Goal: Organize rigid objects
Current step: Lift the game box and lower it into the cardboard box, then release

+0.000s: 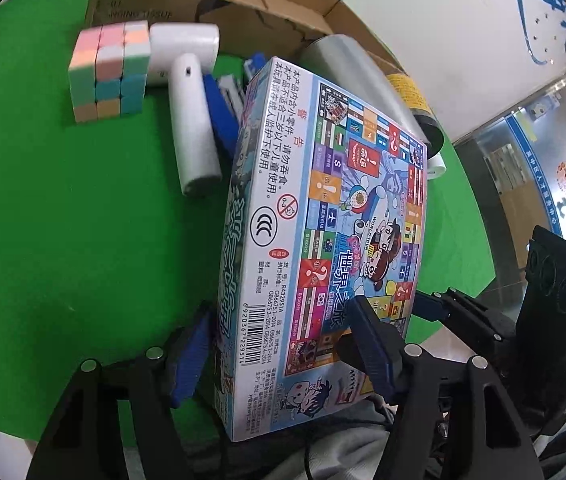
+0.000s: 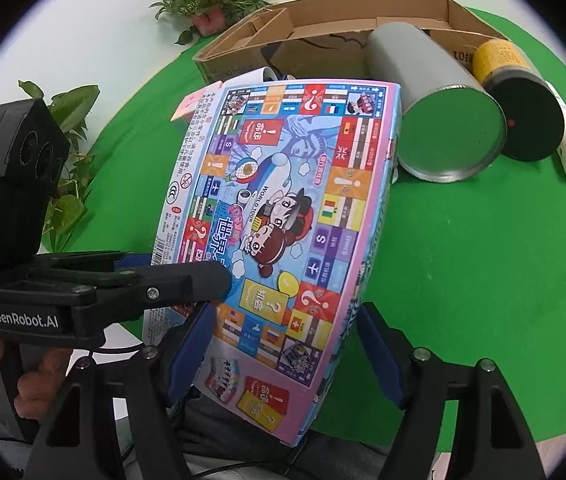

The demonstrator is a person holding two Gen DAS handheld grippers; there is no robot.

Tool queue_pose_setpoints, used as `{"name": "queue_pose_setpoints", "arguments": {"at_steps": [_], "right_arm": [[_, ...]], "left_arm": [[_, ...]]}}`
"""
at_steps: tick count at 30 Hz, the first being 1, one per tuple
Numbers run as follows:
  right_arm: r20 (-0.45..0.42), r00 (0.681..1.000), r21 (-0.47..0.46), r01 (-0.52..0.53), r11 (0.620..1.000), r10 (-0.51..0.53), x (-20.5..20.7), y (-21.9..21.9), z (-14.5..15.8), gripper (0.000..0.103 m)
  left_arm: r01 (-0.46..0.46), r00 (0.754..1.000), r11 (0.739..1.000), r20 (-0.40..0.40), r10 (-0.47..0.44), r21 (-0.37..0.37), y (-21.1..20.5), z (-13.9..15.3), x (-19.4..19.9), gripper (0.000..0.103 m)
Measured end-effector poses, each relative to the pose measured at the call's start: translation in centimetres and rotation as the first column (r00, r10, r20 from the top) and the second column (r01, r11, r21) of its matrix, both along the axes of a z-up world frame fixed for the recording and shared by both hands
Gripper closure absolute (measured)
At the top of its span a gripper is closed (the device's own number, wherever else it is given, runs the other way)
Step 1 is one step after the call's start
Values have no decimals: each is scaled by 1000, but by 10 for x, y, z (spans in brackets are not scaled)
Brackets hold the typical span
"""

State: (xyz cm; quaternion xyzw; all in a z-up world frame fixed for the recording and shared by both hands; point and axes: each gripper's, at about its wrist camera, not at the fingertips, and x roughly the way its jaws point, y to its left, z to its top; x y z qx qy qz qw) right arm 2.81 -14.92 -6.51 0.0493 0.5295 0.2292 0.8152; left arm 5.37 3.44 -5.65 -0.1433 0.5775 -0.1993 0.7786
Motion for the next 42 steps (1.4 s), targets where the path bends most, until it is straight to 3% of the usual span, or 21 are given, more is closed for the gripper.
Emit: {"name": "queue_pose_setpoints", "arguments": {"at_steps": [3,11,18,23,29,35,38,42], "right_arm": [[23,1000,19,-5,1000,4,3,-5,7,30],[180,984,19,6,1000,-9,23,-9,55,31],[319,947,-4,24,1000,-22,64,-12,111,30],[373,928,-10,24,1000,-18,105,-13,140,31],[408,913,-33,-4,999,17,159,4,165,31],[351,934,-41,-61,997,72,222,17,164,31],[300,949,-44,-85,995,95,252,25,151,31],[219,968,-50,-113,992,121,283,20,123,31]], "left_arm": [[0,998,1000,60,-1,24,-14,9,-12,38],[-14,972,999,234,2,50,-21,75,3,38],[-7,927,999,375,-10,46,-26,140,45,39],[-18,888,996,459,-22,82,-27,186,86,40],[-64,888,996,459,31,57,-11,215,136,40],[-112,910,991,407,71,78,3,221,189,40],[-121,932,990,353,86,79,10,209,218,40],[-130,955,988,278,102,84,21,168,258,40]]}}
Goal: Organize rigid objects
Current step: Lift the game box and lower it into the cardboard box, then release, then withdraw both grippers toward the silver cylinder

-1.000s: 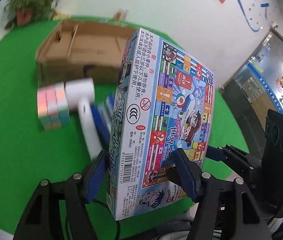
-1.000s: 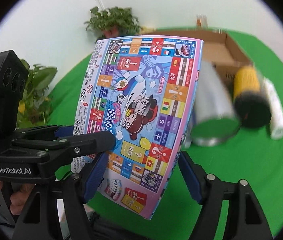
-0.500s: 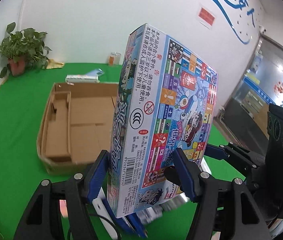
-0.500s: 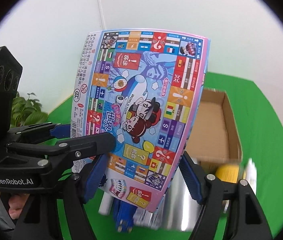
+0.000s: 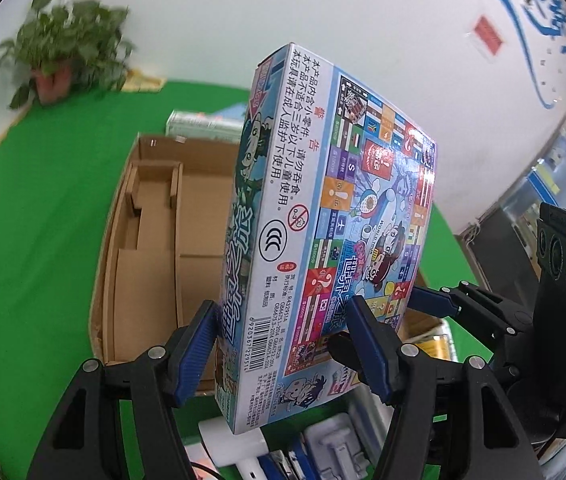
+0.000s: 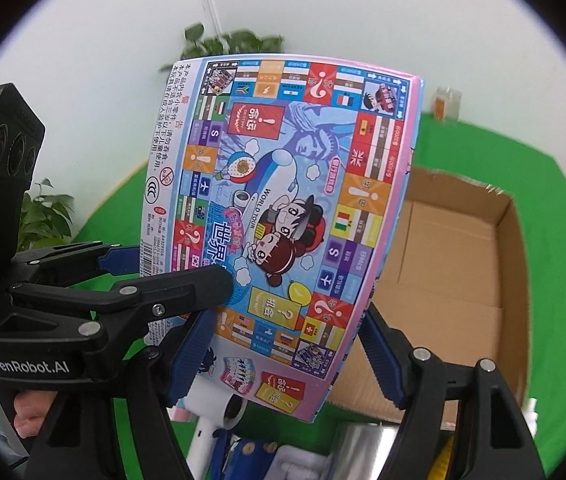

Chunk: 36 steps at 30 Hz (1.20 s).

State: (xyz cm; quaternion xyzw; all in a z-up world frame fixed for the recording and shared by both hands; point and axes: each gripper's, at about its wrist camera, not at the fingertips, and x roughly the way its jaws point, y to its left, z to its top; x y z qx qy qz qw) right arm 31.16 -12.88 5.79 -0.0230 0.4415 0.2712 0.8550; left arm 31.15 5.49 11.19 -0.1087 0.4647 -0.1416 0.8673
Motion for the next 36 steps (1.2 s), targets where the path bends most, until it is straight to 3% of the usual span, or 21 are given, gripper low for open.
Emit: {"name": "queue_pose_setpoints", "arguments": {"at_steps": [10,14,18,20,22,28,29,31,34,36], "right_arm": [[-188,982,-11,-5,1000,3,54,23,-76,31],[-249,968,-24,-18,1000,11,69,28,-93,31],[-304,952,-39,-28,999,15,80,37,-109,32],[-322,947,-38,-24,999,11,83,38,-114,32],[-325,946,-53,-25,998,7,82,43,-118,35],[-344,939,-52,-14,999,-4,79,45,-125,37],[-346,938,-56,-14,998,-6,79,45,-126,53],[-350,937,-59,-13,998,-8,77,43,-127,56],[-340,940,-52,4,999,-21,75,42,-126,55],[-322,946,-56,32,998,-49,70,39,-122,55]], "left_arm": [[-16,986,1000,-168,20,25,6,-88,54,41],[-20,975,999,-219,28,42,6,-106,65,43],[-30,968,998,-249,44,59,8,-121,68,49],[-36,969,997,-242,53,75,9,-121,67,61],[-32,967,993,-246,59,113,8,-122,64,65],[-39,976,993,-211,63,115,7,-113,47,73],[-11,979,995,-200,30,96,3,-109,41,77],[9,986,994,-164,9,110,-2,-101,30,77],[-25,999,985,-22,30,169,-1,-66,2,77],[-65,995,983,81,52,172,7,-38,-16,75]]}}
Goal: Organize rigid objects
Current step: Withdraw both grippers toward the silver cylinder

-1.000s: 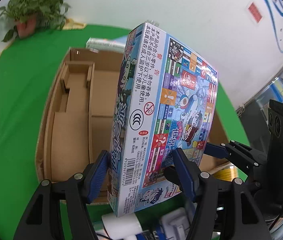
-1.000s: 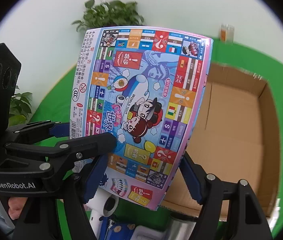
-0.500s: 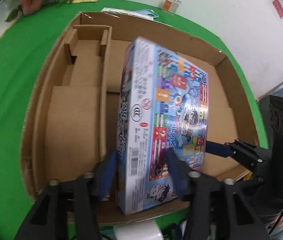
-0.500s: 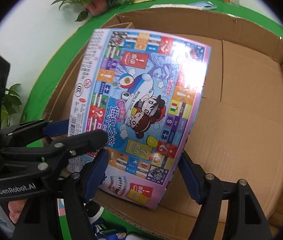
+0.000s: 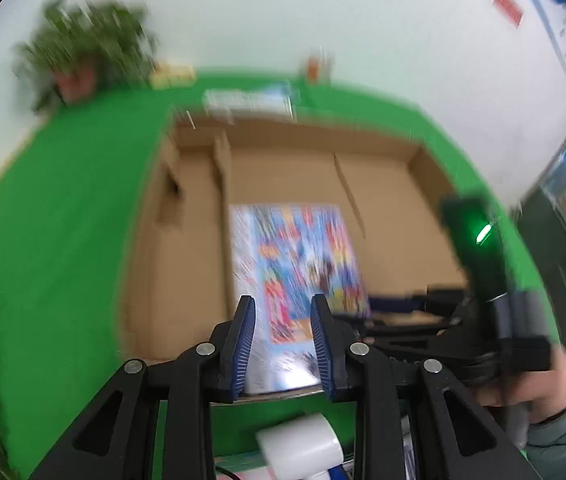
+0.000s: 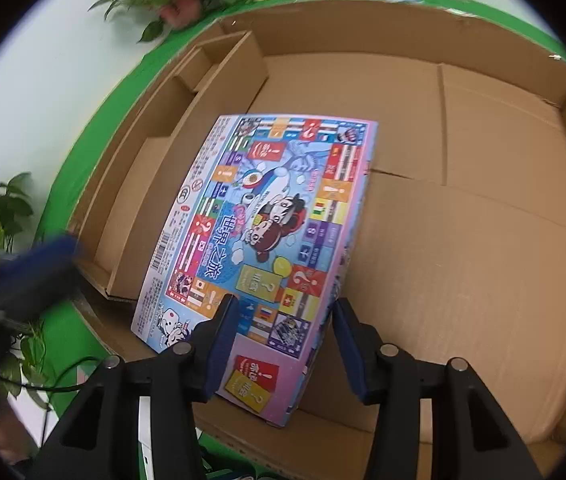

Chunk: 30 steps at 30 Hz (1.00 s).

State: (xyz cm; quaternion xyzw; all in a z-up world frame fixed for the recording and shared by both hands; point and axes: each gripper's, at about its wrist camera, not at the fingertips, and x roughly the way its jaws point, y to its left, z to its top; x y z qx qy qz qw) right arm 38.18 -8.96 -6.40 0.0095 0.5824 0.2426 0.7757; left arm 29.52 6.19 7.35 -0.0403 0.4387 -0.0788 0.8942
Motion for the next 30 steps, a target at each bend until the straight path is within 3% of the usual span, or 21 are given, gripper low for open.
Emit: {"name": "queue_pose_setpoints", "arguments": {"at_steps": [1,2,3,4,5,7,9,12,15,19,23,26,27,28,30], "right_arm": [[23,999,-10,24,1000,-24,-5,-5,6,55],[59,997,-16,59,998,-58,-13,-13,15,52],[90,992,-11,86,996,-85,-20,-20,24,42],[132,984,6,122,992,-122,-32,-30,37,35],[175,972,13,159,987,-159,-46,-38,48,22],[288,931,18,230,973,-225,-82,-53,71,20],[368,898,10,256,967,-242,-124,-62,83,20],[420,873,-10,278,961,-248,-166,-75,86,20],[455,836,11,339,941,-306,-207,-95,84,20],[547,786,-15,352,936,-287,-241,-99,79,20],[540,814,-62,291,955,-213,-259,-99,67,20],[502,842,-79,270,960,-196,-268,-101,59,20],[481,849,-58,278,959,-217,-270,-105,58,20],[471,852,-43,283,958,-231,-273,-109,57,20],[468,848,-18,292,956,-250,-278,-115,56,22]], "left_arm": [[-23,995,999,95,20,32,7,25,-18,69],[-45,988,997,150,36,59,16,38,-26,52],[-105,960,988,269,73,109,24,63,-48,39],[-158,930,978,354,100,139,29,77,-64,4],[-218,886,960,448,120,173,32,91,-82,0],[-315,769,915,633,91,252,34,104,-122,0],[-328,748,904,660,72,273,35,102,-148,0],[-318,765,931,629,138,182,35,80,-181,0],[-300,809,945,559,180,130,27,53,-211,0],[-235,910,966,375,179,107,-4,5,-235,1],[-110,970,994,218,104,17,-51,-37,-234,1],[-61,991,996,117,69,-65,-72,-52,-228,2],[-38,995,991,83,49,-125,-78,-58,-228,4],[-29,997,987,69,40,-155,-74,-54,-218,11],[-8,999,985,44,16,-170,-79,-53,-218,36]]}}
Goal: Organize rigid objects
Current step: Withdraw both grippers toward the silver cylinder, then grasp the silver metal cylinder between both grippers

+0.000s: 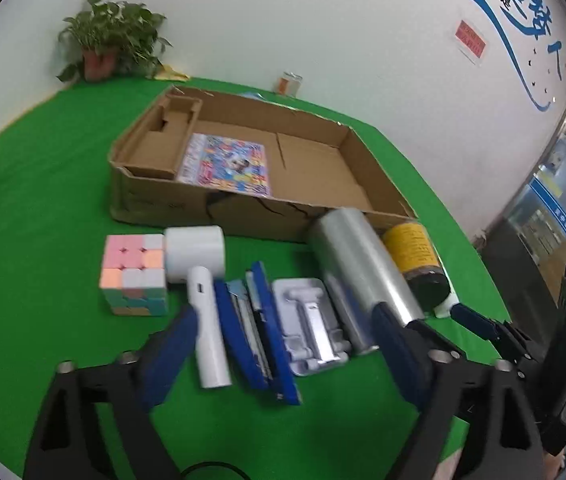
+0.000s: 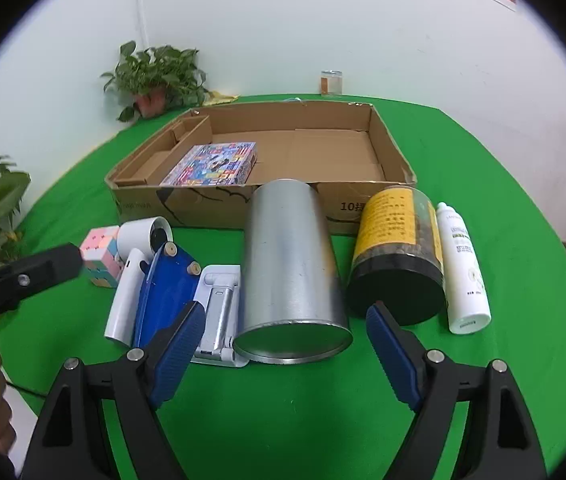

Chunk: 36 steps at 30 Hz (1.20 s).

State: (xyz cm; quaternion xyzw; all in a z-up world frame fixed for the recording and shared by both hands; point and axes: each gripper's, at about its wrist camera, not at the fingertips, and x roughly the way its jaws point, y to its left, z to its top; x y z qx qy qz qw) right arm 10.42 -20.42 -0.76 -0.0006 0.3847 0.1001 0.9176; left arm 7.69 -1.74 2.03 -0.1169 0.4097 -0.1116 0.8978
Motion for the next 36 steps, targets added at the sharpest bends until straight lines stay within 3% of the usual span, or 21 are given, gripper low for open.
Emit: {"name": "queue_pose_setpoints", "arguments": {"at_steps": [2,4,6,7,8,9,11,13,17,23,27,33,36], "right_arm": [[4,1000,9,3,1000,-3,-1,-4,1,25],[-21,1000,60,-10,998,12,1,-10,0,48],[-53,998,98,-31,995,36,6,-13,-4,54],[-63,997,101,-38,994,45,9,-13,-6,54],[-74,996,107,-40,993,49,12,-14,-9,53],[-88,995,110,-36,993,45,15,-15,-11,42],[-118,992,136,-34,990,50,23,-17,-19,32],[-130,990,145,-31,989,50,29,-19,-24,32],[-180,981,206,-35,978,74,44,-24,-36,28],[-180,978,190,-71,979,106,33,-25,-35,29],[-188,975,163,-85,983,115,-1,-31,-33,29],[-222,968,109,-94,990,116,-57,-34,-28,28],[-224,952,223,-157,962,207,-71,-39,-18,28]], "left_arm": [[24,999,999,-45,-22,49,-9,0,2,99],[33,997,998,-74,-29,51,-13,-5,4,101],[23,999,997,-39,-20,73,-18,0,-2,86],[10,1000,995,-26,-7,101,-22,1,-3,39],[-13,1000,992,-16,15,127,-25,3,-3,1],[-26,1000,992,11,24,122,-24,7,-5,3],[0,999,996,33,-3,88,-25,13,-5,2],[58,998,997,3,-58,51,-29,8,1,2],[73,996,997,-51,-72,20,-34,-7,13,2],[154,981,985,-103,-162,-83,-44,-21,21,4],[227,959,962,-138,-248,-151,-56,-26,18,4],[314,895,905,-228,-383,-286,-78,-50,6,7],[350,867,894,-263,-422,-280,-89,-58,-1,10]]}}
